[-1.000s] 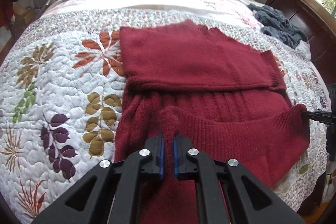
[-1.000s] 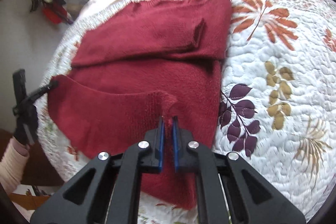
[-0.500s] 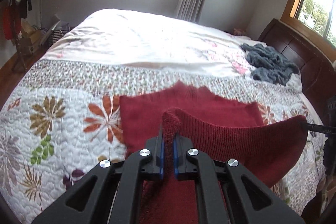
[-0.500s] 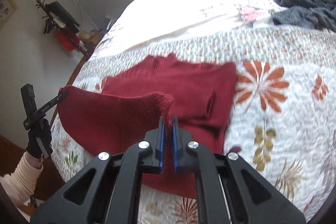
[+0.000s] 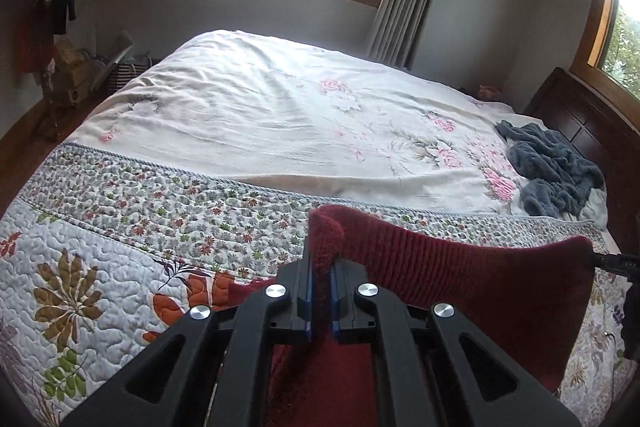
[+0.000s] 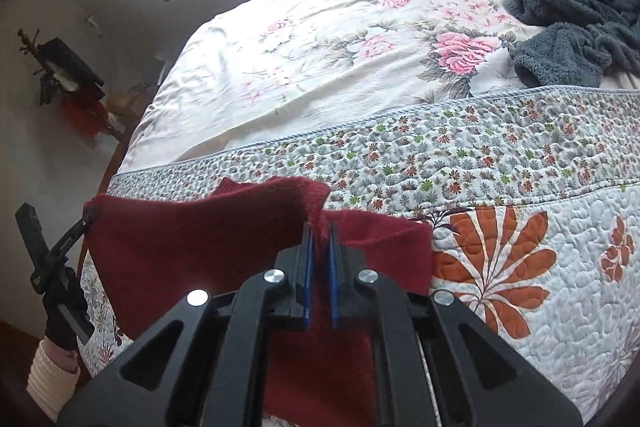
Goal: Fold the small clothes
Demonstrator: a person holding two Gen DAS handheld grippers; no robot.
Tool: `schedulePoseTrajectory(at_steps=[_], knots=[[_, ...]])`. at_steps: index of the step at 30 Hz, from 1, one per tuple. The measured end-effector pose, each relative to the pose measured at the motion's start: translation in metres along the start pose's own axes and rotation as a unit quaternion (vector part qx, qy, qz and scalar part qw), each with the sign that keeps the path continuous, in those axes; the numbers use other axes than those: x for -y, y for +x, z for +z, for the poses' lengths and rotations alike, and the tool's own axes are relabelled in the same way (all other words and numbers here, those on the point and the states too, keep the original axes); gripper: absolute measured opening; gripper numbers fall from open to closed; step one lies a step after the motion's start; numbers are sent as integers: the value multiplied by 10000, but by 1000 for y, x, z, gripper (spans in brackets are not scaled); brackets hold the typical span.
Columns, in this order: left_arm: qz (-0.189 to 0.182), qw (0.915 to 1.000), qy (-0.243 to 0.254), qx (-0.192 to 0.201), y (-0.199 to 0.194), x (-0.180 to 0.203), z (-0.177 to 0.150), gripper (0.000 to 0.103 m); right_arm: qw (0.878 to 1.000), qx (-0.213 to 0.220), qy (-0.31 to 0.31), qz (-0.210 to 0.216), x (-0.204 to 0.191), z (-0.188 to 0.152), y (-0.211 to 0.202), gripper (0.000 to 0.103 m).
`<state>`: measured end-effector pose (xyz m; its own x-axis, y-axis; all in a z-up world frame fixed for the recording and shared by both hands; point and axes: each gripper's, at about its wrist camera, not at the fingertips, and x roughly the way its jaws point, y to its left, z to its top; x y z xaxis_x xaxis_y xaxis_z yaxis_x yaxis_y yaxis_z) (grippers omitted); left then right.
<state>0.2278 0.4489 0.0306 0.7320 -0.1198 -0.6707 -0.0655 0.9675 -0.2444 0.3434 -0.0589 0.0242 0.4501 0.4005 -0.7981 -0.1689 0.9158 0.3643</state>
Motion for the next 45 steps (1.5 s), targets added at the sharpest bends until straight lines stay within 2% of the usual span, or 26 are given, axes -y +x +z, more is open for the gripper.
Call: schedulePoseTrajectory(at_steps=[4, 9, 19, 23, 24, 26, 28, 29, 31, 34, 38, 42, 45], knots=[[239, 9989, -44, -392, 49, -11, -8, 6, 9995, -254, 128, -166, 9, 11, 43, 5], [459, 9957, 19, -806, 101, -17, -27, 6, 9974, -546, 181, -440, 18, 8, 95, 5], [802, 9887, -23, -1269, 151, -27, -47, 7, 9908, -970, 495, -805, 47, -3, 151, 5], [798, 9859, -379, -1422, 156, -39, -43, 17, 9888, -1016, 671, -864, 52, -8, 160, 6], [758, 9849, -497, -1477, 156, -43, -40, 20, 9885, -1022, 695, -870, 52, -8, 158, 7], [657, 9841, -777, -1453, 146, -50, -30, 22, 9884, -977, 727, -911, 50, -5, 146, 19], [550, 9854, -1039, -1235, 127, -56, -18, 25, 9915, -754, 744, -760, 50, -4, 122, 22], [488, 9865, -1149, -1058, 112, -57, -13, 31, 9928, -660, 751, -654, 50, -5, 105, 22], [441, 9911, -1082, -636, 75, -54, -3, 37, 9948, -574, 704, -464, 49, -11, 79, 22], [322, 9955, -777, -446, 38, -40, -3, 43, 9966, -542, 568, -249, 46, -38, 39, 24], [-96, 9961, -309, -823, 5, -4, -42, 48, 9956, -767, 544, 27, 46, -95, 11, 28], [-457, 9906, 22, -1287, -9, 28, -95, 50, 9931, -972, 653, 59, 54, -148, -1, 29], [-437, 9880, 150, -1471, -10, 35, -127, 51, 9912, -1102, 726, 71, 59, -178, -1, 29]])
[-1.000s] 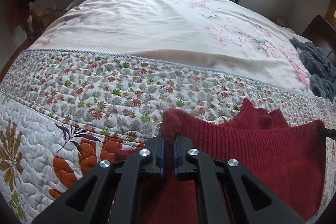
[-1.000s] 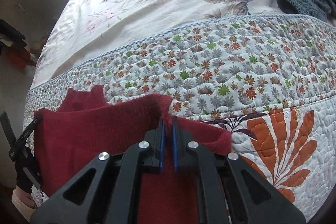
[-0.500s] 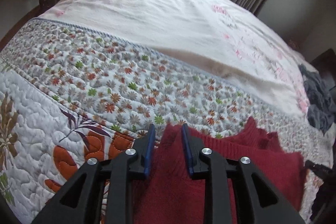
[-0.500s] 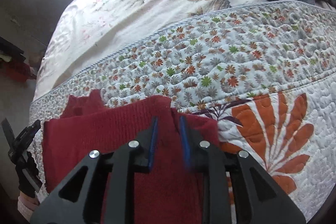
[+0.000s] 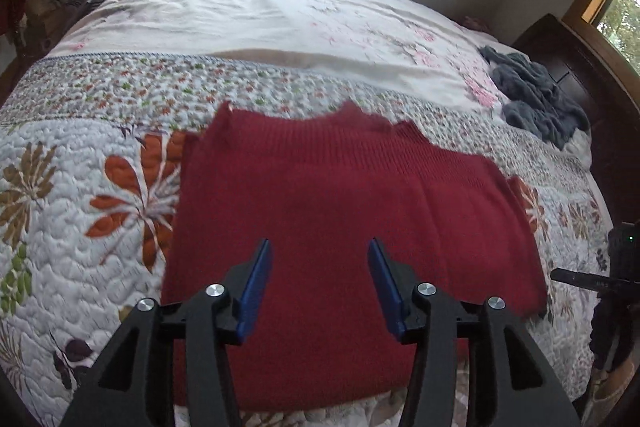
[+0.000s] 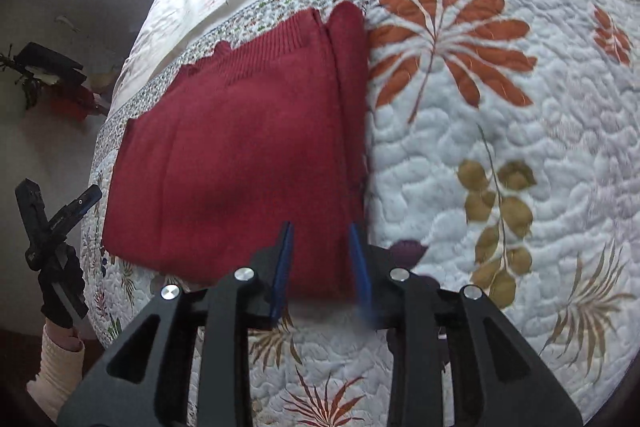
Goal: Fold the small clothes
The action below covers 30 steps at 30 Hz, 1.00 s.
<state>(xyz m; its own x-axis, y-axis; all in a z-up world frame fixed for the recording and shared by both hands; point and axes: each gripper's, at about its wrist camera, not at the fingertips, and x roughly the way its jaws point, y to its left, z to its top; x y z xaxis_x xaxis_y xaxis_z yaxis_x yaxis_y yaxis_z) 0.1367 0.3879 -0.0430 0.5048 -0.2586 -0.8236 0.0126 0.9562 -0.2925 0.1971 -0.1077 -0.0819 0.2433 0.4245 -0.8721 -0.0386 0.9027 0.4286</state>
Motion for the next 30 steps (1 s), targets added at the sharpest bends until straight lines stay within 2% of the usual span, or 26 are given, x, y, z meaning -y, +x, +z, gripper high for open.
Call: schedulePoseTrajectory(at_steps=[3, 4, 5, 6, 10, 14, 19, 27, 30], knots=[[80, 9997, 24, -220, 14, -4, -14, 50, 9999, -163, 30, 23, 3, -11, 14, 27], [127, 9996, 49, -249, 16, -5, -17, 50, 9999, -167, 9, 30, 2, -12, 16, 21], [165, 9994, 89, -292, 19, -4, -20, 50, 9998, -175, -22, 34, 1, -11, 17, 9], [195, 9992, 103, -333, 21, -5, -22, 50, 9998, -180, -12, 52, 0, -11, 17, 7], [214, 9986, 24, -491, 27, -14, -27, 50, 9998, -149, 94, -26, 6, -12, 8, 6], [242, 9982, 123, -539, 32, -14, -32, 49, 9992, -274, 273, -63, 19, -19, 18, 5], [120, 9985, -82, -531, 38, -23, -35, 49, 9988, -246, 417, 5, 32, -26, 26, 5], [135, 9988, -71, -475, 41, -22, -38, 49, 9986, -282, 442, -65, 33, -22, 32, 6], [196, 9983, -113, -542, 39, -19, -35, 49, 9984, -349, 438, -34, 30, -17, 28, 12]])
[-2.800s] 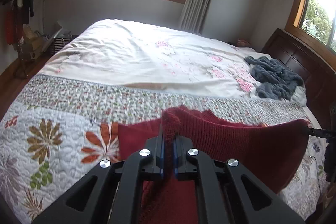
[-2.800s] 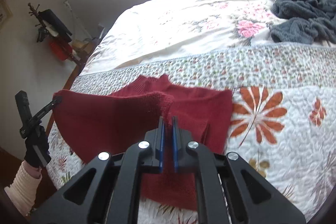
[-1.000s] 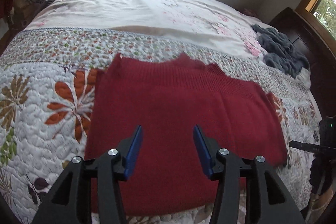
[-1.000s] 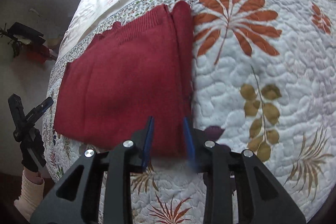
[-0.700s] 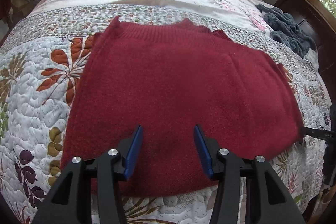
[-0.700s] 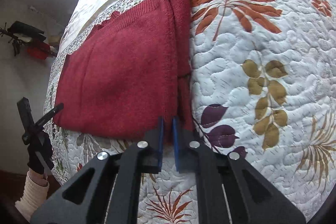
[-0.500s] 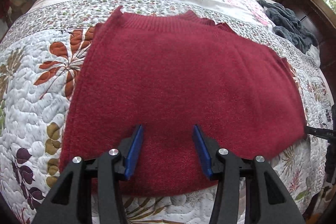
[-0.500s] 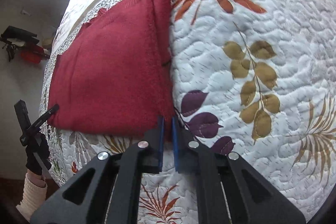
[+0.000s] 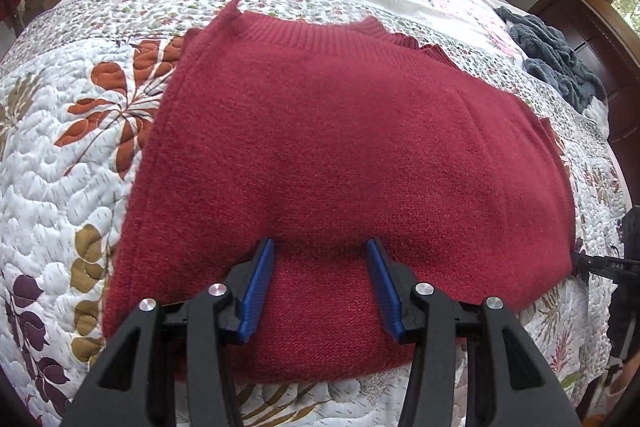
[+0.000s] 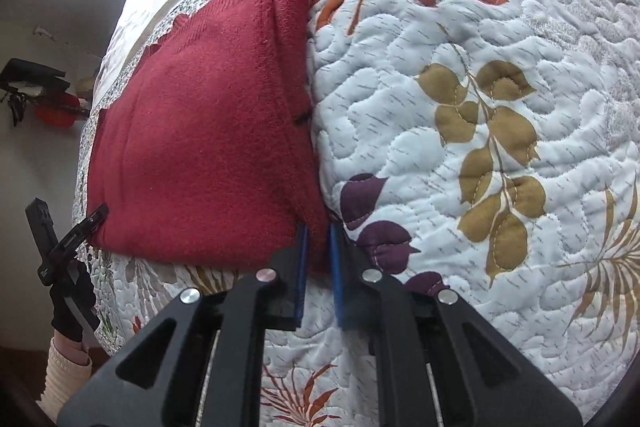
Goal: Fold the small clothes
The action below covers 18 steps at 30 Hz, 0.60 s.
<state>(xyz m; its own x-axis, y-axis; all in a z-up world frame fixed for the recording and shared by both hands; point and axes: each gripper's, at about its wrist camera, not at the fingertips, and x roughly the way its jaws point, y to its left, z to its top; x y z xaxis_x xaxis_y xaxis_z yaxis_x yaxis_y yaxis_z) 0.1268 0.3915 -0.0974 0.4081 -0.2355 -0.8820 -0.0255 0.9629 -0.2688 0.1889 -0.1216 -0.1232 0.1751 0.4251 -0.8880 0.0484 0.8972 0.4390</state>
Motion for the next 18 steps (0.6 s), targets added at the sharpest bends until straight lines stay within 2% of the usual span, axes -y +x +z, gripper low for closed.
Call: schedulePoseTrajectory(at_steps=[3, 4, 5, 7, 14, 18], knots=[[115, 9997, 154, 128, -14, 14, 10, 49, 9998, 131, -6, 151, -9, 10, -16, 15], [107, 9994, 234, 225, -20, 21, 15, 49, 9995, 240, -55, 216, -14, 16, -24, 21], [52, 9991, 270, 310, -25, 28, 22, 49, 9991, 335, -81, 231, -17, 21, -30, 33], [-57, 9991, 237, 348, -27, 36, 33, 49, 9988, 463, -116, 130, -21, 33, -37, 43], [-124, 9994, 118, 290, 2, 56, 61, 49, 9982, 248, 241, 480, -8, 69, -13, 44], [-123, 9997, 107, 169, 19, 57, 66, 49, 9967, 147, 449, 663, 2, 75, 4, 44]])
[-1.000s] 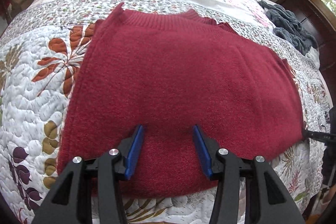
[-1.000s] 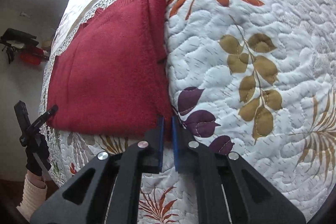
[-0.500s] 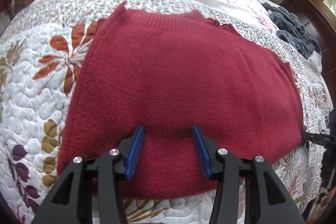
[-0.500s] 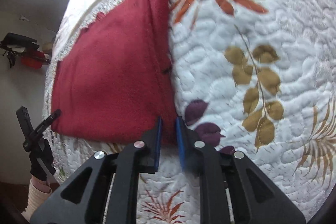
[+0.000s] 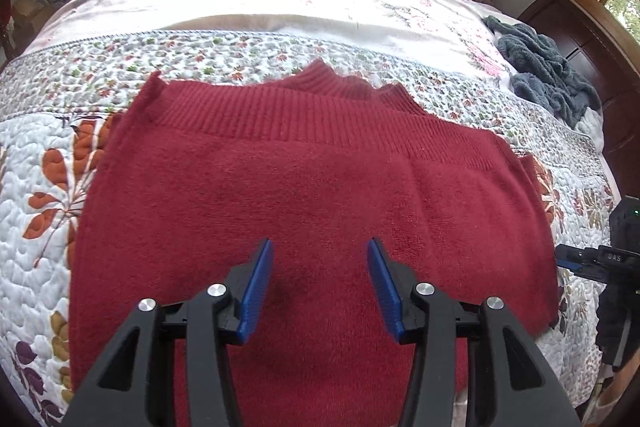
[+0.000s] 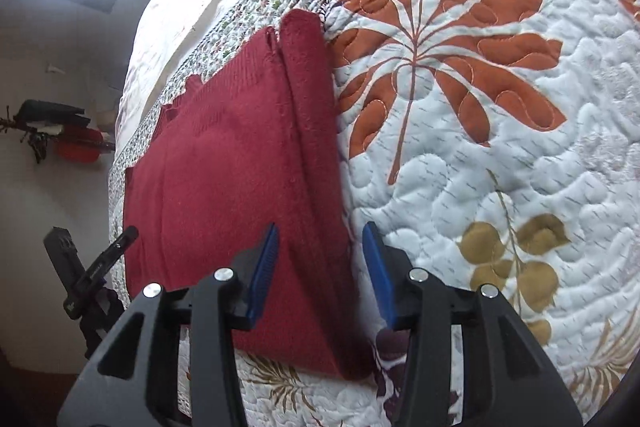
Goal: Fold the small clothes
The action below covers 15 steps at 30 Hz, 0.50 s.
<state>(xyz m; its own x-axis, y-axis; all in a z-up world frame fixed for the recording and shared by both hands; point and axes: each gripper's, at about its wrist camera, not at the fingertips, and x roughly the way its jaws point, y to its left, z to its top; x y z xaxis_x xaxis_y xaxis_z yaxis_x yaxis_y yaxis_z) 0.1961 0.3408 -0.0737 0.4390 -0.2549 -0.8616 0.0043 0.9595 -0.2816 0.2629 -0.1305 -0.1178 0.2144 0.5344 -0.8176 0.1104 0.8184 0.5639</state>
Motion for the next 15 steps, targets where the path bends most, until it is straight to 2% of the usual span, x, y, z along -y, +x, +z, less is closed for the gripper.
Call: schedulePoseTrajectory(at_steps=[3, 6, 8, 10, 15], knots=[[-28, 9999, -74, -73, 9, -5, 0, 49, 9996, 18, 111, 265, 4, 3, 7, 42], [-32, 9999, -30, -111, 14, -6, -1, 49, 9989, -43, 209, 428, 8, 5, 17, 33], [-79, 9998, -42, -151, 16, -8, -1, 49, 9988, -27, 202, 437, 8, 6, 21, 24], [-144, 9997, -93, -159, 16, -12, 0, 49, 9984, 9, 247, 502, 9, 6, 21, 21], [-184, 9997, -101, -154, 18, -17, -3, 49, 9983, 70, 314, 484, 15, 4, 21, 19]])
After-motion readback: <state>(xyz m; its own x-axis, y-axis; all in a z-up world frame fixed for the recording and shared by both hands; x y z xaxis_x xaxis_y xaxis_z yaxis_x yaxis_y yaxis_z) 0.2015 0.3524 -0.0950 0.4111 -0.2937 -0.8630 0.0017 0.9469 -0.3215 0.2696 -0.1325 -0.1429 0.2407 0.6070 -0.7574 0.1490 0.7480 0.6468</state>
